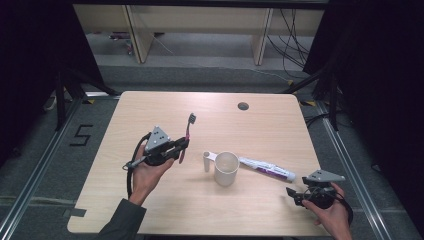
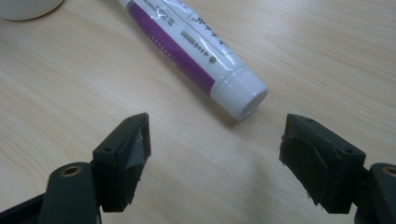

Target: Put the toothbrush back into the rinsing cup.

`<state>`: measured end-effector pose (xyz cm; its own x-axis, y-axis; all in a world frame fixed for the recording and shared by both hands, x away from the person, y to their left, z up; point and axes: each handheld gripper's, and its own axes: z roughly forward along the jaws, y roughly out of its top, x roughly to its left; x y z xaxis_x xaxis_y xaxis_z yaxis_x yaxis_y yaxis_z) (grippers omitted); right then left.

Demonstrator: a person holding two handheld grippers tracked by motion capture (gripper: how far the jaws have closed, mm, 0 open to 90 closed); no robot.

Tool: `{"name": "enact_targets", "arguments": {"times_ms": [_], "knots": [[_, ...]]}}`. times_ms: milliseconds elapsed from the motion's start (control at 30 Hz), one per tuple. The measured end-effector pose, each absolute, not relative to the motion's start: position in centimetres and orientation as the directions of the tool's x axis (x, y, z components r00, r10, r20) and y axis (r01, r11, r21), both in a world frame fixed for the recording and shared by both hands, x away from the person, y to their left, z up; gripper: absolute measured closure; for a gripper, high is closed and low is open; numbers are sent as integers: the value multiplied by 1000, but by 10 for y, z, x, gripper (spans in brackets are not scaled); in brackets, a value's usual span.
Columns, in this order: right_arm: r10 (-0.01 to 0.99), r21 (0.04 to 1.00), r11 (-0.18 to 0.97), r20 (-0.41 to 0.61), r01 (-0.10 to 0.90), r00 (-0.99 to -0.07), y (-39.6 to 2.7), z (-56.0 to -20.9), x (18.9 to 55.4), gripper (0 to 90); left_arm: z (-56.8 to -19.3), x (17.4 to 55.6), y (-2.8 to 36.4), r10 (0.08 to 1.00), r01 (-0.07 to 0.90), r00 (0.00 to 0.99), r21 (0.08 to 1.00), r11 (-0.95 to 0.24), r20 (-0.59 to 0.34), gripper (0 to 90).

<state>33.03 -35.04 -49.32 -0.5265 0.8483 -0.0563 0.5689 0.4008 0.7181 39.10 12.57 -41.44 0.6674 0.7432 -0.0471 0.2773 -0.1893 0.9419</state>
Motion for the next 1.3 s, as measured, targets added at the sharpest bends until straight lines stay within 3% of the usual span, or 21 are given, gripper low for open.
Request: {"name": "enact_targets", "arguments": {"times_ms": [600, 700, 900, 1033, 1300], "knots": [[869, 703, 348, 6, 620, -495, -347, -492, 327, 249, -403, 397, 102, 703, 218, 707, 970, -112, -78, 828], [851, 717, 394, -49, 574, -523, -350, -493, 330, 249, -402, 397, 97, 689, 215, 719, 972, -93, -93, 828], [867, 711, 354, -5, 608, -499, -347, -493, 328, 249, -405, 397, 90, 675, 210, 730, 975, -69, -109, 827], [855, 714, 388, -42, 583, -517, -350, -493, 329, 249, -405, 398, 88, 671, 209, 732, 976, -62, -114, 828], [868, 711, 356, -11, 606, -497, -347, -493, 327, 249, -398, 402, 80, 667, 196, 736, 980, -44, -117, 827]]}}
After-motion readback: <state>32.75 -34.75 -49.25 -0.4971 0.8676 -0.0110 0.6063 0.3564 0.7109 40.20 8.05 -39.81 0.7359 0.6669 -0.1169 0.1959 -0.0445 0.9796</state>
